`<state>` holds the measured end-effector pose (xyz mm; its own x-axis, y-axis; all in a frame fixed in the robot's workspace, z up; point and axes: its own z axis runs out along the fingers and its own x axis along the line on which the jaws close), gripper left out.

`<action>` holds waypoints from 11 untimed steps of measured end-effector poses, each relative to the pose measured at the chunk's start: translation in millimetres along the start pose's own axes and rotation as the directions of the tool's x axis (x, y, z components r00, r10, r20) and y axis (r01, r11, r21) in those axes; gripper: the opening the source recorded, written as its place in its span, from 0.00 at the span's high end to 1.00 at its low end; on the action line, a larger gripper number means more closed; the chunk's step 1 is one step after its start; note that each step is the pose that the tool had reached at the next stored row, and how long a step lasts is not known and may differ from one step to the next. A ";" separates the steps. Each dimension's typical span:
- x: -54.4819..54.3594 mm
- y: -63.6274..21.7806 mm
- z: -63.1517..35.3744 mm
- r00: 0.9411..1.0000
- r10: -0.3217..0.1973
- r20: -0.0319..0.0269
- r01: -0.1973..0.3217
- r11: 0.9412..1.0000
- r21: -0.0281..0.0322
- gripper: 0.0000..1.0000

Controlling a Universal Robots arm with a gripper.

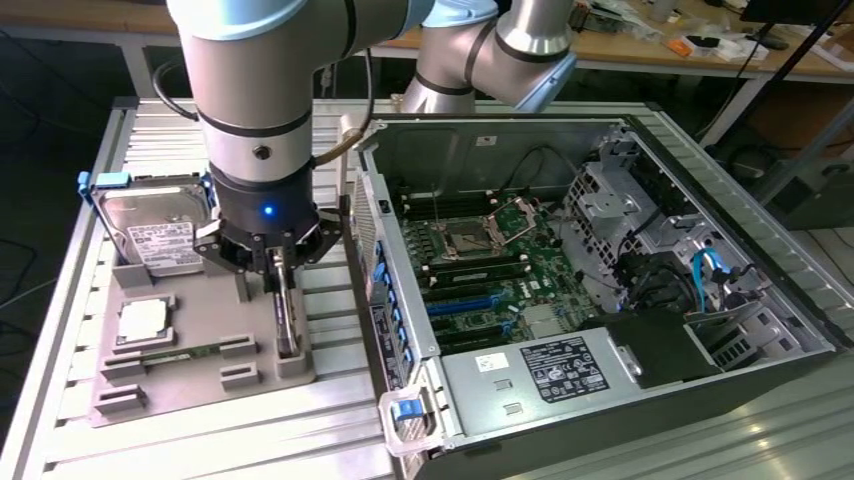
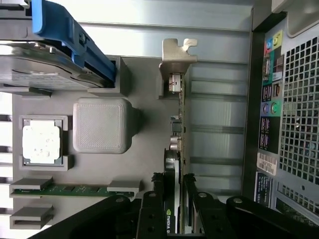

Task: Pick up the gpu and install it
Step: 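Pick up the gpu and move the gpu toward the slot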

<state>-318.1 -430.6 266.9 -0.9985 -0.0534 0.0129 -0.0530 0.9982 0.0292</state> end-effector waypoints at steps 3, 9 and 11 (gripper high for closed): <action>0.0 0.2 -6.6 1.000 0.000 0.000 0.000 1.000 0.003 0.73; -0.2 0.5 -18.7 1.000 0.000 -0.001 0.000 1.000 0.010 0.73; -0.2 0.6 -22.2 1.000 0.000 -0.002 0.000 1.000 0.013 0.73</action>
<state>-317.6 -430.6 289.1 -0.9985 -0.0532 0.0146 -0.0530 0.9985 0.0166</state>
